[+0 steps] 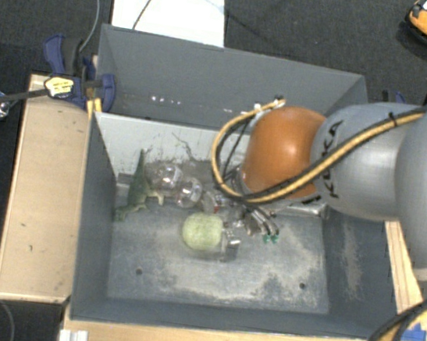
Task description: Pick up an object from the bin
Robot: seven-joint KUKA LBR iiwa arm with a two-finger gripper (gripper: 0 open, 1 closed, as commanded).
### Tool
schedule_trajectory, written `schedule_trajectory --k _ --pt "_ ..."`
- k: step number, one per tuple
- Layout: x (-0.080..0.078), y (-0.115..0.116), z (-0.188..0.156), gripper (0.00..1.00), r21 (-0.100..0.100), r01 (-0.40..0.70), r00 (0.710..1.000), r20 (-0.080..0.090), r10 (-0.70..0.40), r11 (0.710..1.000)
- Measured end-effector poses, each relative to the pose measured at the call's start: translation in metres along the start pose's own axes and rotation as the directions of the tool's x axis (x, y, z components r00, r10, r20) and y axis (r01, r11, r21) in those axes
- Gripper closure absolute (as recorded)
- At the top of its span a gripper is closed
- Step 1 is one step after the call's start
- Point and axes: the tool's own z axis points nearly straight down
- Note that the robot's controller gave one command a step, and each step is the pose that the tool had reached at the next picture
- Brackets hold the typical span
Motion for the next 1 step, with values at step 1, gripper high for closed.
schedule_trajectory --k 1 --pt "-0.0021 0.0063 0.0133 1.0 -0.001 0.066 0.998 0.004 -0.066 0.998"
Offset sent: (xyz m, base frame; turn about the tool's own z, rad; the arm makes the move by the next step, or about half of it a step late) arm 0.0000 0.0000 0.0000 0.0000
